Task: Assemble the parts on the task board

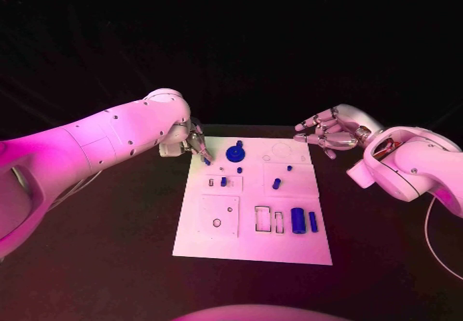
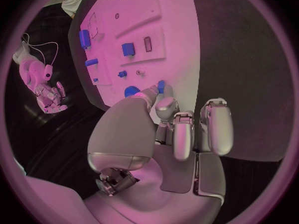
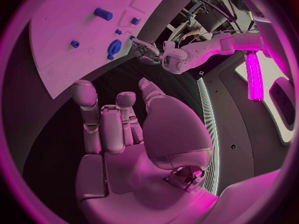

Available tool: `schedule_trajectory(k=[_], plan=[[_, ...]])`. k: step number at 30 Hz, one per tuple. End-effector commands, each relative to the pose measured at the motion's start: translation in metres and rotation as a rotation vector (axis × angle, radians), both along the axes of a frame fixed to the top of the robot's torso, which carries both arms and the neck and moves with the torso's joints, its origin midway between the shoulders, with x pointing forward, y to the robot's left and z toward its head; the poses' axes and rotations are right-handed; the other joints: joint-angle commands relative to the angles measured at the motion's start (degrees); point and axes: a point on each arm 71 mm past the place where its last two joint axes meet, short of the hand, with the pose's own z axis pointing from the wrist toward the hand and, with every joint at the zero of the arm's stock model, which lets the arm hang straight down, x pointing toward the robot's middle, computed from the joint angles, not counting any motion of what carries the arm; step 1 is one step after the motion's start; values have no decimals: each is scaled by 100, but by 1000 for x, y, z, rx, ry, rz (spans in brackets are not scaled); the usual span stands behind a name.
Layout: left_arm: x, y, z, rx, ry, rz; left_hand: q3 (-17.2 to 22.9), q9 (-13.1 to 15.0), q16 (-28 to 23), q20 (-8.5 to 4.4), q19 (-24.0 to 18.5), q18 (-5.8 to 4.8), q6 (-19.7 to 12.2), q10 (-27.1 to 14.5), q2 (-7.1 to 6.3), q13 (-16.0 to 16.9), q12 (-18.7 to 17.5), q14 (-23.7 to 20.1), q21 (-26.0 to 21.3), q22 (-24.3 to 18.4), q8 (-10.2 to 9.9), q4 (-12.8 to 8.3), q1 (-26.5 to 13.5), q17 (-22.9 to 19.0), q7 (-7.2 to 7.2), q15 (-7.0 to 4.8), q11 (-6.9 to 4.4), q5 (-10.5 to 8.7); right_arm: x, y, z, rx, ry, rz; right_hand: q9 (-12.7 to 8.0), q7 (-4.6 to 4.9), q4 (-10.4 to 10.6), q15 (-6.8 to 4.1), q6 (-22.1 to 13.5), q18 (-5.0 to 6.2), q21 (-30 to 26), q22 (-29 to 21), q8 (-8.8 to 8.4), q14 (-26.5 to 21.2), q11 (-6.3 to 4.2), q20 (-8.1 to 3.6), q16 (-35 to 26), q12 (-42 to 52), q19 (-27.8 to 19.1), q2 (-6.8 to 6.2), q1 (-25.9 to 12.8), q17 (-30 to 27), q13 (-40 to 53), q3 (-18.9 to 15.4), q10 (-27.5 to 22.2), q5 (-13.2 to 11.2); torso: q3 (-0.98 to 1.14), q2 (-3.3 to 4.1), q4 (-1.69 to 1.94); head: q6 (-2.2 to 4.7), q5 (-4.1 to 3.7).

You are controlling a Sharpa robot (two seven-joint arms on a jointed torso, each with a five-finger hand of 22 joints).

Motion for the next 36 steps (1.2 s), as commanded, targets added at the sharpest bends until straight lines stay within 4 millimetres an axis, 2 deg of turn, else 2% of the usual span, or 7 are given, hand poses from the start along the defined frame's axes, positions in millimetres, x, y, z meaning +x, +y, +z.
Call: schedule_trajectory(k=[1, 6, 11, 15, 23, 36], plan=[[-2, -1, 3, -52, -33, 2, 871, 51, 14, 4, 238, 66, -9, 68, -123, 22, 14, 594, 12, 799, 62, -694, -83, 1509, -2, 15, 13, 40, -1, 1, -1, -5, 4, 13, -5, -7, 25, -29, -24, 111, -37, -7, 38, 216, -1, -1, -34, 22, -8, 19, 42, -2, 13, -3, -28, 47, 1, -2, 4, 0, 2], [-10, 1, 7, -115, -66, 23, 1259, 102, 14, -6, 253, 61, 26, 145, -286, 68, 62, 594, 28, 824, 161, -805, -299, 1509, -17, 5, 2, 151, -1, 0, -1, -5, 4, 11, -5, -7, 26, -29, -24, 111, -38, -8, 39, 217, -1, -1, -34, 23, -7, 19, 43, -2, 14, -4, -27, 49, 7, -5, 5, 12, 6], [-25, 5, 6, -180, -93, 48, 1510, 148, 14, -22, 269, 55, 77, 215, -436, 108, 101, 594, 49, 851, 253, -890, -496, 1509, -39, -12, -22, 497, -1, -2, -1, -6, 5, 8, -5, -7, 28, -29, -23, 110, -39, -8, 40, 217, -1, -2, -35, 28, -5, 22, 46, -3, 16, -6, -25, 61, 2, -4, 12, 2, 19], [-40, 7, 0, -218, -114, 55, 1591, 164, 14, -31, 273, 54, 93, 230, -486, 96, 89, 594, 50, 857, 286, -923, -563, 1509, -51, -21, -32, 594, -1, -3, -1, -7, 5, 4, -5, -7, 28, -29, -23, 110, -39, -8, 40, 217, -1, -2, -35, 28, -5, 22, 46, -3, 16, -6, -25, 61, 0, -3, 18, -4, 14], [-64, 3, -13, -229, -159, 19, 1653, 176, 14, -39, 286, 46, 117, 253, -529, 100, 92, 594, 81, 883, 315, -958, -605, 1509, -63, -30, -45, 658, -1, -4, -1, -7, 6, 3, -5, -8, 29, -29, -22, 110, -39, -8, 41, 217, -1, -2, -35, 27, -4, 22, 47, -2, 15, -7, -26, 68, -12, -21, 47, -21, 15], [-77, -1, -28, -174, -148, -36, 1677, 178, 14, -43, 289, 45, 126, 255, -545, 86, 80, 594, 86, 888, 324, -975, -613, 1509, -67, -34, -50, 672, -1, -4, -1, -8, 8, 4, -4, -8, 30, -29, -22, 110, -40, -9, 42, 218, -1, -2, -35, 26, -3, 22, 49, -2, 13, -8, -27, 76, -2, -11, 30, -49, 33]])
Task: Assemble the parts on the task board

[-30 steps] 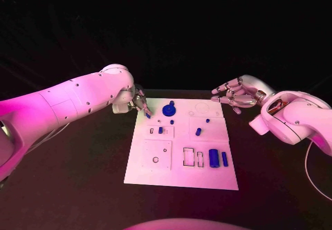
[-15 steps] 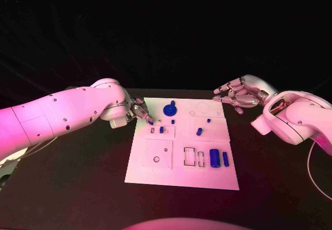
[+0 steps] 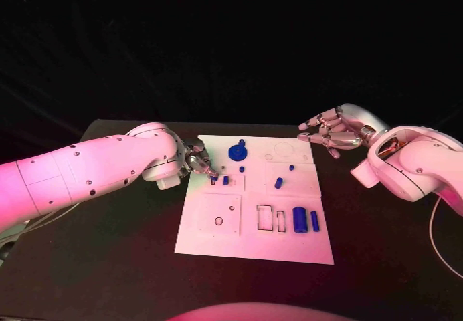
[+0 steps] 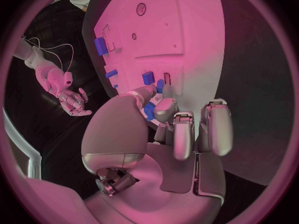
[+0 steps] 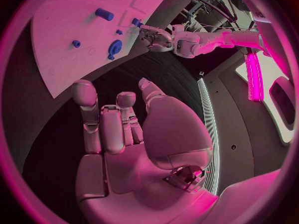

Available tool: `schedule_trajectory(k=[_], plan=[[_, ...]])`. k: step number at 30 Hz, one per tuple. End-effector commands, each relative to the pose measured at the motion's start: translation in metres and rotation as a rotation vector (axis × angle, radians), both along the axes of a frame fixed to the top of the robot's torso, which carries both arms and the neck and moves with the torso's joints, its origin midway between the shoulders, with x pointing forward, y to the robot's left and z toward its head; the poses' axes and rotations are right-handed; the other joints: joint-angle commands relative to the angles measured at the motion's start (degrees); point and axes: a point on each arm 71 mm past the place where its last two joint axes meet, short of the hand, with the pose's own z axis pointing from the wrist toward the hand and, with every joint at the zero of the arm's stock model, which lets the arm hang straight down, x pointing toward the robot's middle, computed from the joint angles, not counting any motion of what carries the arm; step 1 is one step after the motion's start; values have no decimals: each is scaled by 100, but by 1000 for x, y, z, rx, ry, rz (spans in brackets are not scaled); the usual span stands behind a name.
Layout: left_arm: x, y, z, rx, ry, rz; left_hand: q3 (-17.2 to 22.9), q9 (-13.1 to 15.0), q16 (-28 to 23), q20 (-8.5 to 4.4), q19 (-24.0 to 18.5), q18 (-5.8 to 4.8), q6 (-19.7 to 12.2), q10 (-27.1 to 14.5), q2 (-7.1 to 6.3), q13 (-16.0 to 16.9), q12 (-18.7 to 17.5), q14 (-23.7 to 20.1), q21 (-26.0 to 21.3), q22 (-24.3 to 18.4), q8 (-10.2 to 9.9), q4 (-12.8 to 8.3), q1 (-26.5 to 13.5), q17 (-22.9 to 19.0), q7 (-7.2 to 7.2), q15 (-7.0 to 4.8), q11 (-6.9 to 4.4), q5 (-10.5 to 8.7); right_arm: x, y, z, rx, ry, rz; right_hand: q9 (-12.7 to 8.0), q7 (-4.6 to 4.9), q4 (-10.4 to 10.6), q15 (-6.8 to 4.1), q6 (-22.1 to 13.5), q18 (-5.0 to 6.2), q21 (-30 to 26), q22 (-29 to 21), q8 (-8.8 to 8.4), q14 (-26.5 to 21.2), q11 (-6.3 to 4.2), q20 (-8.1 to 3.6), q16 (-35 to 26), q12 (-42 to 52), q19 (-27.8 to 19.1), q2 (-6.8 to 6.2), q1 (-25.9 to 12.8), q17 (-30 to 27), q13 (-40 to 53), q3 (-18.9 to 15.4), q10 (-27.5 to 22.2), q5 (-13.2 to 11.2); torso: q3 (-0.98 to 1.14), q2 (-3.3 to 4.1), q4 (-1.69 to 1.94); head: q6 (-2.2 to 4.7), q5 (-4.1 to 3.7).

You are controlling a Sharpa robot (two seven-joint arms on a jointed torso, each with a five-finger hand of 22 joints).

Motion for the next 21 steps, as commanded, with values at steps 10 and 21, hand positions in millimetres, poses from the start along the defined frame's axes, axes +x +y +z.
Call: schedule_trajectory(k=[10, 21], plan=[[-2, 0, -1, 80, -15, -46, 746, -4, 14, -44, 290, 45, 90, 21, 37, -17, -8, 594, 30, 885, 35, -722, -25, 1506, -58, -36, -1, 34, -1, 1, -1, -4, 6, 13, -4, -8, 30, -29, -22, 111, -19, -9, 19, 218, -1, -2, -35, 27, -3, 22, 49, -2, 5, -8, -27, 21, 4, 0, 1, -47, 9], [-4, 1, -3, 104, 5, -68, 789, 0, 14, -48, 295, 42, 110, 33, 1, -20, -12, 594, 40, 895, 52, -748, -47, 1506, -63, -39, -7, 67, -1, 0, -1, -5, 8, 17, -4, -8, 30, -29, -22, 111, -19, -9, 19, 218, -1, -2, -35, 27, -3, 22, 49, -2, 5, -8, -27, 21, 1, 0, 5, -48, 14]])
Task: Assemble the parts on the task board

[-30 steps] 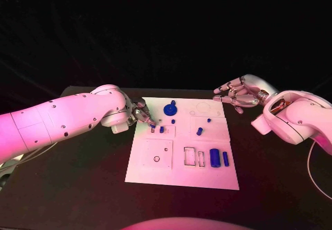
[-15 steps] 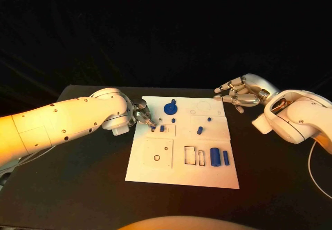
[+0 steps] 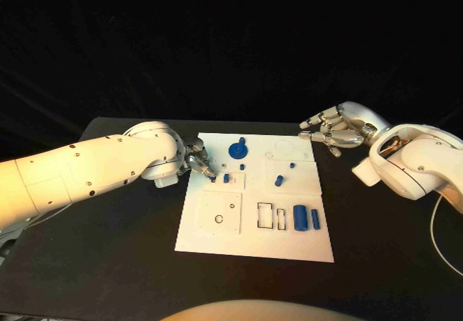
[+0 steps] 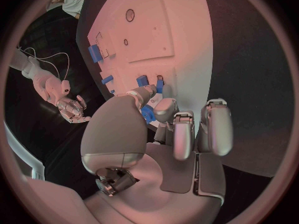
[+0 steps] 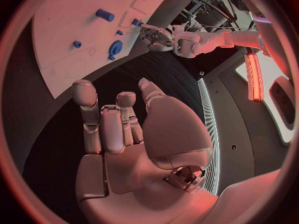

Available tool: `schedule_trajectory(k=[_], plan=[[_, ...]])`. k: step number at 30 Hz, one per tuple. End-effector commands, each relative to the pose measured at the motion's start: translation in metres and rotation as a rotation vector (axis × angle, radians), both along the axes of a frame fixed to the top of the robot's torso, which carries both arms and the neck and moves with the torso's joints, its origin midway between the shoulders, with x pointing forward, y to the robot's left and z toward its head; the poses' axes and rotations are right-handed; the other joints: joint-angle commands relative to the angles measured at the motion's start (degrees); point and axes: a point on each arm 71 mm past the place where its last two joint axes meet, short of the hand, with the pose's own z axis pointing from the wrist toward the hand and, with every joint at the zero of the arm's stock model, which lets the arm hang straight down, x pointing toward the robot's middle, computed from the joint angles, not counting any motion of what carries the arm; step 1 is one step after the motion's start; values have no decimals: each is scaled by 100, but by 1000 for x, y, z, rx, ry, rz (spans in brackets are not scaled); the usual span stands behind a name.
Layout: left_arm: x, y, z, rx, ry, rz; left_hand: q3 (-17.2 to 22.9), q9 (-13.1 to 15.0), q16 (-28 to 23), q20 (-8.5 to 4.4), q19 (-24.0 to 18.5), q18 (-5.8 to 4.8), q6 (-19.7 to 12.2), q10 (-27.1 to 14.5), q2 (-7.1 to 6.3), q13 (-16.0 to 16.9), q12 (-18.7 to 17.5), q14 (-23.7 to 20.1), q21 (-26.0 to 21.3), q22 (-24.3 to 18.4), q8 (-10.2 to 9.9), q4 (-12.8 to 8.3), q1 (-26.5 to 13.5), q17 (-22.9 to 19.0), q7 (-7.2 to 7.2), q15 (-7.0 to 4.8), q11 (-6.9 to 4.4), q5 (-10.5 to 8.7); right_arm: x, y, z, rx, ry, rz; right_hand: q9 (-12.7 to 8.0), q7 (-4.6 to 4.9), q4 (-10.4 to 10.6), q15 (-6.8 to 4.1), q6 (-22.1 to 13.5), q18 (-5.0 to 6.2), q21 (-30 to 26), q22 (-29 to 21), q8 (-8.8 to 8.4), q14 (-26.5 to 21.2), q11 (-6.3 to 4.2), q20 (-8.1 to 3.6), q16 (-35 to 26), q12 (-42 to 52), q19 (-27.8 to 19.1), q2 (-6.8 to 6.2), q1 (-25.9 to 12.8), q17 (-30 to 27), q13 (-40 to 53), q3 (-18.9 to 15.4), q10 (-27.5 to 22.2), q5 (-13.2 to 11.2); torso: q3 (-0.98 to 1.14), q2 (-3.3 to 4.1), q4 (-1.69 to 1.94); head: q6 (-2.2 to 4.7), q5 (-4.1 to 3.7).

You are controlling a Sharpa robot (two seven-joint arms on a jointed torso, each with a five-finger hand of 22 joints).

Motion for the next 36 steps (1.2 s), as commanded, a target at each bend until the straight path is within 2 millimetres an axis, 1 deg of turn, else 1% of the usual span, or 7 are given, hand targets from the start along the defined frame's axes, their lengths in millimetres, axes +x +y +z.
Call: schedule_trajectory(k=[1, 7, 13, 26, 28, 32, 36], plan=[[-2, -1, -2, 38, 22, -33, 733, 13, 14, -48, 295, 41, 81, 33, 47, -7, -12, 594, 20, 896, 30, -691, -1, 1507, -53, -39, -7, 24, -1, 1, -1, -3, 5, 17, -4, -8, 30, -29, -22, 111, -19, -9, 19, 218, -1, -2, -35, 27, -3, 22, 49, -2, 6, -8, -27, 22, -1, -2, 4, 4, 9], [-3, -3, -2, 43, 27, -46, 753, 15, 14, -50, 297, 40, 90, 41, 30, -5, -12, 594, 22, 899, 37, -700, -16, 1507, -55, -40, -10, 46, -1, 2, -1, -3, 5, 18, -4, -8, 30, -29, -22, 111, -19, -9, 19, 218, -1, -2, -35, 27, -3, 22, 49, -2, 6, -8, -27, 22, -5, 2, 6, -9, 15], [-3, -4, -3, 41, 26, -50, 754, 15, 14, -50, 297, 40, 90, 41, 29, -5, -11, 594, 22, 900, 37, -700, -17, 1507, -56, -40, -10, 48, -1, 2, -1, -3, 5, 19, -4, -8, 30, -29, -22, 111, -19, -9, 19, 218, -1, -2, -35, 27, -3, 22, 49, -2, 6, -8, -27, 22, 2, 0, -3, -14, 20], [-2, -9, -7, 50, 49, -52, 781, 17, 14, -52, 292, 44, 105, 52, 18, -10, -18, 594, 5, 890, 50, -683, -78, 1507, -61, -41, -10, 72, -1, 2, -1, -3, 5, 19, -4, -8, 35, -30, -21, 111, -25, -16, 21, 218, -2, -3, -39, 25, -2, 25, 53, -6, 0, -13, -29, 36, 4, -1, -4, -37, 7], [-2, -9, -7, 46, 50, -49, 780, 24, 14, -53, 294, 43, 146, 68, 19, -5, -14, 594, 8, 896, 77, -629, -181, 1507, -84, -44, -21, 79, -1, 2, -1, -3, 5, 19, -4, -8, 39, -30, -21, 112, -29, -21, 22, 219, -2, -3, -42, 24, -2, 27, 56, -8, -4, -17, -32, 47, 6, -1, -2, -42, 5], [-1, -10, -7, 42, 49, -42, 660, 37, 14, -69, 303, 39, 252, 116, 53, 28, 20, 594, 24, 914, 134, -373, -552, 1507, -154, -74, -67, 66, -1, 2, -1, -3, 5, 18, -4, -8, 39, -30, -21, 112, -29, -21, 22, 219, -2, -3, -42, 24, -2, 27, 56, -8, -4, -17, -32, 47, 5, -1, -3, -44, -2], [1, -10, -8, 48, 54, -34, 540, 32, 14, -93, 313, 33, 307, 144, 52, 62, 51, 594, 43, 932, 150, -227, -783, 1507, -189, -101, -95, 59, -1, 2, 0, -3, 5, 18, -4, -8, 39, -30, -21, 112, -29, -21, 22, 219, -2, -3, -42, 24, -2, 27, 56, -8, -4, -17, -32, 47, 7, -3, -4, -51, -3]])
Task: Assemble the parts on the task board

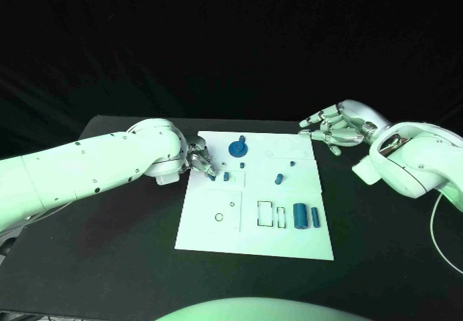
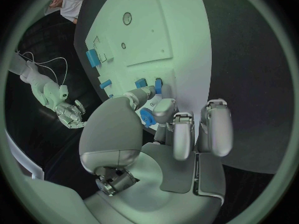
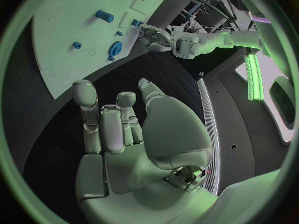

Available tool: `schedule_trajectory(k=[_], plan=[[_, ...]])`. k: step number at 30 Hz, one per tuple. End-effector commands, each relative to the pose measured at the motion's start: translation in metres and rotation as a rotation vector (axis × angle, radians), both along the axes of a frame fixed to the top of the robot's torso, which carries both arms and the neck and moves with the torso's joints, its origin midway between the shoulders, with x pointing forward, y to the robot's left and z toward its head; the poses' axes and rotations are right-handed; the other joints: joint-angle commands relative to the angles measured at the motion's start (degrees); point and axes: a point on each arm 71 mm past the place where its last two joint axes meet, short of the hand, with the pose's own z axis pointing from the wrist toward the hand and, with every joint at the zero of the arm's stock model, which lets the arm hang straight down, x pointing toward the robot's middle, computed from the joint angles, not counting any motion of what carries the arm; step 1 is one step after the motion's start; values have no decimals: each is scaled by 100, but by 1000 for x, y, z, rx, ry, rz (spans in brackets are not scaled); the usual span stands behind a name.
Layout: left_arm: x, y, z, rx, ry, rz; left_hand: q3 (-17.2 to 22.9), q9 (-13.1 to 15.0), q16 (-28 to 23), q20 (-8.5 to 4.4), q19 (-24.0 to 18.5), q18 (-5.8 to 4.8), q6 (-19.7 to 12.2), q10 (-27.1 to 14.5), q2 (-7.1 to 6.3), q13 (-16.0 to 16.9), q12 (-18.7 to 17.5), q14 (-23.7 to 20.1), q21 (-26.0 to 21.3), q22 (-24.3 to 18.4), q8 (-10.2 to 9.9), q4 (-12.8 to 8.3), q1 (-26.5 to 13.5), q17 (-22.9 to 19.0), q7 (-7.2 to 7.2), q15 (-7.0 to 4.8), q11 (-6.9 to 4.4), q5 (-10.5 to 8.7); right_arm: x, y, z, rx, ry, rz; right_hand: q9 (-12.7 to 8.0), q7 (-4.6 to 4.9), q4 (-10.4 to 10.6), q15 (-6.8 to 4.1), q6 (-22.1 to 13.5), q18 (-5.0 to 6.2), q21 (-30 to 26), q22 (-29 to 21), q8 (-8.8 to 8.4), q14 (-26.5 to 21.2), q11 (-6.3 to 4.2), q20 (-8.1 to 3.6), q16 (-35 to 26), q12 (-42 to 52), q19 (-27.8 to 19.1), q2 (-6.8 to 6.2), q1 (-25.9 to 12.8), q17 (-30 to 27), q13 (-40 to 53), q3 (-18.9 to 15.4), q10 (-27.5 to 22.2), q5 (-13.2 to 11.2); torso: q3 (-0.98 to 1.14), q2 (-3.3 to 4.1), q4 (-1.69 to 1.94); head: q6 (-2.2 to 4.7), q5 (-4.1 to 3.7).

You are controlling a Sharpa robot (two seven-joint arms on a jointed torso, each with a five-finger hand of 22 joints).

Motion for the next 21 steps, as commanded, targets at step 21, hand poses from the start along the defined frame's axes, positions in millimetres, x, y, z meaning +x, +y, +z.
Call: schedule_trajectory(k=[21], plan=[[-1, -5, -8, 40, 60, -7, -317, -31, 14, -94, 347, 14, 332, 124, -42, 147, 159, 606, 96, 995, 49, 171, -327, 1509, -223, -85, -58, -17, -1, 0, 0, -2, 1, 10, -4, -7, 25, -30, -22, 113, -34, -13, 23, 219, -2, -3, -21, 26, -3, 6, 34, -8, -3, -2, -31, 19, -3, -2, 3, -15, -34]])
